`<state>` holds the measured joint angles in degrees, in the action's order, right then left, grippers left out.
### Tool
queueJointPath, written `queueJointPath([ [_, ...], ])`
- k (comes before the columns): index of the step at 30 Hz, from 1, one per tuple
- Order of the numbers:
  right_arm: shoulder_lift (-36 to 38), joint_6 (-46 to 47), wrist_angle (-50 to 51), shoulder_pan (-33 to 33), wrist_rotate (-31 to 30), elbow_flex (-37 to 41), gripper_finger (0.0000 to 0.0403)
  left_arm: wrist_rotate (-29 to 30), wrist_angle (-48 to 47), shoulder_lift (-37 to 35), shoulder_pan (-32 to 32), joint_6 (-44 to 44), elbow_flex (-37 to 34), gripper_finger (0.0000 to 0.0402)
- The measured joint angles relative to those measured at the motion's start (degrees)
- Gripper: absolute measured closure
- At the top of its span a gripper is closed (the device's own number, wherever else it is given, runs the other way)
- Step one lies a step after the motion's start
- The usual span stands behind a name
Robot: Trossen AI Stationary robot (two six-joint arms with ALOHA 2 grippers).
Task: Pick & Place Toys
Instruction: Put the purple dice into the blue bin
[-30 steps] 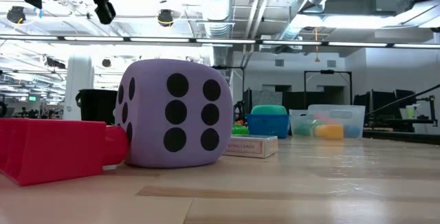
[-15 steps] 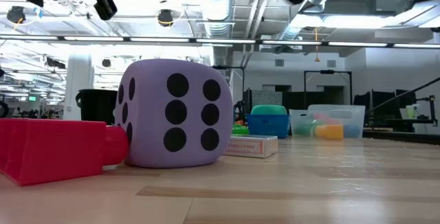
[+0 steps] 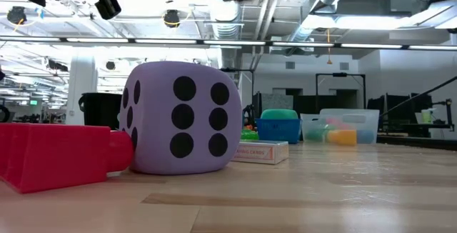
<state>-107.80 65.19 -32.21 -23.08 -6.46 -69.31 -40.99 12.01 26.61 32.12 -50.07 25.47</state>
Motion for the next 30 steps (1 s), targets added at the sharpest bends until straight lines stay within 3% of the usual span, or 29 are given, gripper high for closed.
queueJointPath([
  [5,-0.21,1.57,7.22,0.28,0.63,-3.45,0.0229,-0.01,0.02,0.0,0.0,-3.1,0.0,0.0293],
  [13,1.13,0.66,46.61,-0.55,0.55,-16.85,0.0261,-0.02,0.02,0.0,0.02,-3.04,0.02,0.0293],
  [15,0.88,-0.7,51.72,-0.87,0.46,-21.36,0.0271,-0.02,0.03,0.0,0.02,-2.99,0.02,0.0293],
  [22,0.6,-4.13,53.19,-0.82,0.6,-27.99,0.0284,0.0,0.46,0.0,0.02,-2.95,0.02,0.0293],
  [30,0.65,-0.72,53.03,-0.9,3.97,-28.99,0.0285,-0.02,0.47,0.0,0.02,-2.94,0.02,0.0293],
])
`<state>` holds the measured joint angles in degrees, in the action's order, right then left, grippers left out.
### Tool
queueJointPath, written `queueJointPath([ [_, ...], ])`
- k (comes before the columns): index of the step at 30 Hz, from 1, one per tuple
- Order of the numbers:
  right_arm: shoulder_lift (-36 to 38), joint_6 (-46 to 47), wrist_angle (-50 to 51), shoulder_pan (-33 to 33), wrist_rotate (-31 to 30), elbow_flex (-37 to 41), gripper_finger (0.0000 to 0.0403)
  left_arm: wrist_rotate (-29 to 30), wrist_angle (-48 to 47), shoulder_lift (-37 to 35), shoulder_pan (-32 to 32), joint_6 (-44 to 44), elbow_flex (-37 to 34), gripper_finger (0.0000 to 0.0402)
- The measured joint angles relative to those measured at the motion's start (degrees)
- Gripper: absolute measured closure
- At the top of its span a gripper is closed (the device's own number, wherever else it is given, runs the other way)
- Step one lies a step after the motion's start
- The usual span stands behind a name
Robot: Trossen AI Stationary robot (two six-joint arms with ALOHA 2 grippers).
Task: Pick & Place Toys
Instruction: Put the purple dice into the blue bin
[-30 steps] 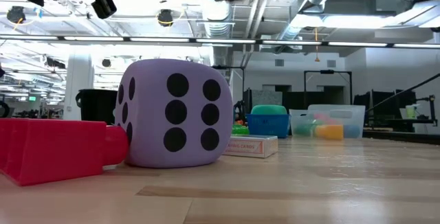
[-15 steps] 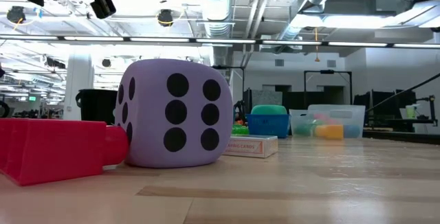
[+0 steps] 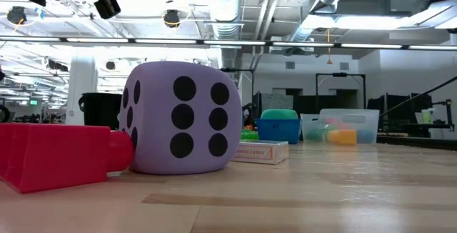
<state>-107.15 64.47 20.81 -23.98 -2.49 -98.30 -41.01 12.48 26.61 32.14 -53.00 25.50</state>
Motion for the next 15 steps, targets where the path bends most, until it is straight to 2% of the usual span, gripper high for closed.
queueJointPath([
  [5,-0.02,10.35,1.88,0.58,1.02,0.0,0.0275,0.0,0.01,0.0,0.0,0.01,0.0,0.0293],
  [9,-0.04,13.4,6.46,1.13,1.59,0.0,0.0262,0.02,0.01,0.0,0.01,0.01,0.0,0.0293],
  [12,-0.04,14.05,9.9,1.36,5.26,0.0,0.0248,0.02,0.01,0.0,0.01,0.3,0.0,0.0293],
  [15,-0.04,13.97,10.02,1.65,8.82,0.02,0.0215,0.02,0.01,0.0,0.0,0.49,0.0,0.0293],
])
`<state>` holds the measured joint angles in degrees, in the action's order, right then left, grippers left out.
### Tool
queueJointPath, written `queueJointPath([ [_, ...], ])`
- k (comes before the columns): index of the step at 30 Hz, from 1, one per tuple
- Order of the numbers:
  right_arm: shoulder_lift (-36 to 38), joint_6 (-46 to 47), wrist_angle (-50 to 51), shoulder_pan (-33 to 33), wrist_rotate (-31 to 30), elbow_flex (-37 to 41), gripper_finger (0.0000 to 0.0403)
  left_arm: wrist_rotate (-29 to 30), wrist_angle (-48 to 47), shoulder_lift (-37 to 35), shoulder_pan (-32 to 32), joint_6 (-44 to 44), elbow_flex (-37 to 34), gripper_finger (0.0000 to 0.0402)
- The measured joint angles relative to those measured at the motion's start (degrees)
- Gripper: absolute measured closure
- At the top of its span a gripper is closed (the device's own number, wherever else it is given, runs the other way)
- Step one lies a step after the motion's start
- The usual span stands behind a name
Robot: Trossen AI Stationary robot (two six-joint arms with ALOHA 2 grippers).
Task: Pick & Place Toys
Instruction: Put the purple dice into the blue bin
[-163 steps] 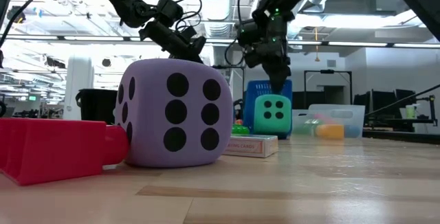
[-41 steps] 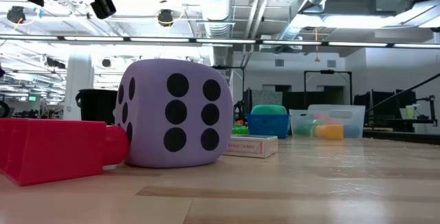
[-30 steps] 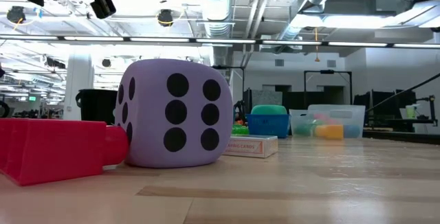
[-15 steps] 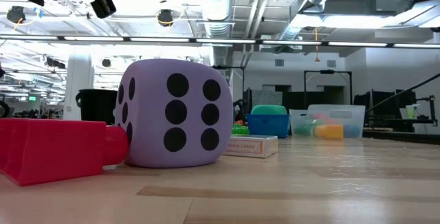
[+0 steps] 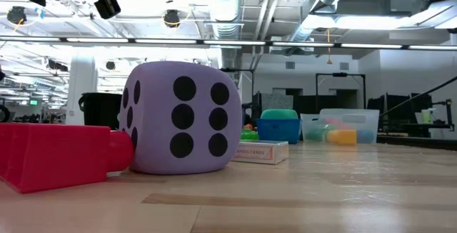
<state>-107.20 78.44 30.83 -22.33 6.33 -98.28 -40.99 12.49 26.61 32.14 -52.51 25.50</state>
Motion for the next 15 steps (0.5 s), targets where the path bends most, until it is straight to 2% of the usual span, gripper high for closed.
queueJointPath([
  [6,0.0,-3.92,-1.31,-0.15,4.98,0.0,0.011,0.0,0.01,0.0,0.01,0.07,0.0,0.0293],
  [11,0.0,-7.56,-1.29,-0.13,5.59,0.0,0.0034,0.0,0.0,0.0,0.0,0.13,0.0,0.0293],
  [13,0.0,-8.34,-1.24,-0.08,5.43,0.0,0.0012,0.0,0.0,0.0,0.01,0.13,0.0,0.0293],
  [15,0.0,-9.23,-0.76,0.0,4.63,0.0,0.0009,0.01,0.0,0.0,0.01,0.15,0.0,0.0293],
])
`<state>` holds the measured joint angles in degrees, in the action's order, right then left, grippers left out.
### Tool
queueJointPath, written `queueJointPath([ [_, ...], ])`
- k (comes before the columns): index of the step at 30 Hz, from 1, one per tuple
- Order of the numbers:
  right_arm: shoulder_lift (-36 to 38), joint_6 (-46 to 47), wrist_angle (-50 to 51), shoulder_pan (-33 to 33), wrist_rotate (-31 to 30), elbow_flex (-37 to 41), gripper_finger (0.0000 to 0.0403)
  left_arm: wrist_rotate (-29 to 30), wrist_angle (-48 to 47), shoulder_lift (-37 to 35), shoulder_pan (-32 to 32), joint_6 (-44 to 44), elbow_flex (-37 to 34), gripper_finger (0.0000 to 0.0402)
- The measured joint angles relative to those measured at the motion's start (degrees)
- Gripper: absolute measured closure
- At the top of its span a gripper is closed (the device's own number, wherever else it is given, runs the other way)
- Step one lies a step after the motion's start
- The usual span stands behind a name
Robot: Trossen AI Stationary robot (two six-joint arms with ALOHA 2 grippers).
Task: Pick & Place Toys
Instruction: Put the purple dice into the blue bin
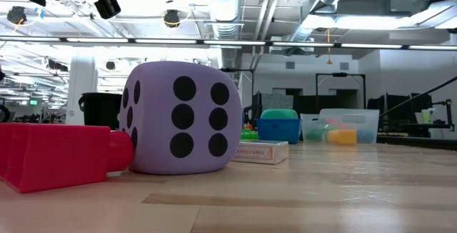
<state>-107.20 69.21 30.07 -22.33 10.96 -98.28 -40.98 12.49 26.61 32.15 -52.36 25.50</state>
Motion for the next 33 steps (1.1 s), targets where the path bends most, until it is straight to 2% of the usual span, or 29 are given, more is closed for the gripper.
queueJointPath([
  [5,0.0,-1.88,4.14,0.02,-4.56,0.0,0.001,0.53,0.0,0.0,0.01,0.0,0.0,0.0293],
  [10,0.0,-2.19,10.06,0.69,-15.12,0.02,0.0007,0.58,0.0,0.0,0.0,0.0,0.0,0.0293],
  [13,0.0,-0.02,9.3,1.25,-20.54,0.02,0.0013,0.6,0.0,0.0,0.0,0.0,0.0,0.0293],
  [19,0.0,-3.34,2.25,1.55,-32.58,0.02,0.0013,0.62,-0.02,0.0,-0.01,0.0,0.0,0.0293],
  [24,0.0,-4.69,-1.99,1.85,-31.82,2.57,0.0013,0.62,-0.02,0.0,-0.01,0.0,0.0,0.0293],
  [33,-0.07,4.97,-9.8,-0.69,-31.25,9.64,0.0013,0.64,-0.03,0.0,-0.01,0.0,0.0,0.0293],
])
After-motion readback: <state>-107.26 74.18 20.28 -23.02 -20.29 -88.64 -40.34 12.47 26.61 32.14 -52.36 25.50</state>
